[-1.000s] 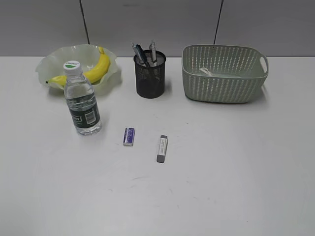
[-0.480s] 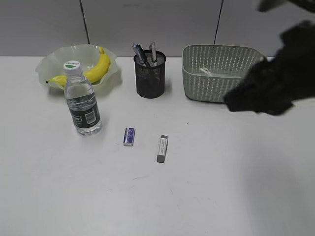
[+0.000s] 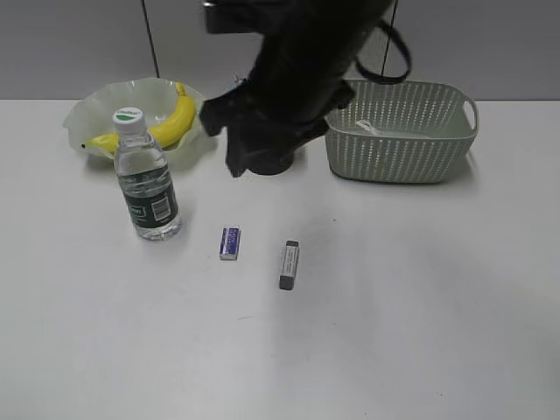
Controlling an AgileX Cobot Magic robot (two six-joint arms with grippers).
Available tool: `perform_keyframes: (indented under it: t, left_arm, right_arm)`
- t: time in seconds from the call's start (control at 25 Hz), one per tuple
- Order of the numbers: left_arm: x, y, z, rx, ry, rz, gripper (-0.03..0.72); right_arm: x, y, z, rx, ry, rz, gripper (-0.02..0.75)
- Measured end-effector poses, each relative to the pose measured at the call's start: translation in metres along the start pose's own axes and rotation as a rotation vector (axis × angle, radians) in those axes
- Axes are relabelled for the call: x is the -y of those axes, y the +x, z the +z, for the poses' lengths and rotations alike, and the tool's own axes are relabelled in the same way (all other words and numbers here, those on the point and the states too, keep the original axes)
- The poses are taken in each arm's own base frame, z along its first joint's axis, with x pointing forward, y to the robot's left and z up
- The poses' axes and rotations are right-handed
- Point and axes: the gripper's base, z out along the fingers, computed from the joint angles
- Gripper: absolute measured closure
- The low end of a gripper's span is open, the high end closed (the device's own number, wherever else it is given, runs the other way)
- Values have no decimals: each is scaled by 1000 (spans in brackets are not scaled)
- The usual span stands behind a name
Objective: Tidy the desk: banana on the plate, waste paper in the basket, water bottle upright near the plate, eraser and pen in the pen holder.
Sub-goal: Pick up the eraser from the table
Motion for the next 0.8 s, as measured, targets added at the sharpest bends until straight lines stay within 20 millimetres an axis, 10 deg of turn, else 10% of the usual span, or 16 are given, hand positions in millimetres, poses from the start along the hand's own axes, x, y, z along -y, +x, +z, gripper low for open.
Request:
perform_keyframes:
  t: [0.36, 0.8]
  left_arm:
    - [0, 2, -4, 34, 4, 5, 379]
    - [0, 8, -14, 107, 10, 8, 379]
  right_arm:
    - [-13, -44, 86, -166, 83, 161, 334]
    - [0, -38, 158, -240, 127, 251, 334]
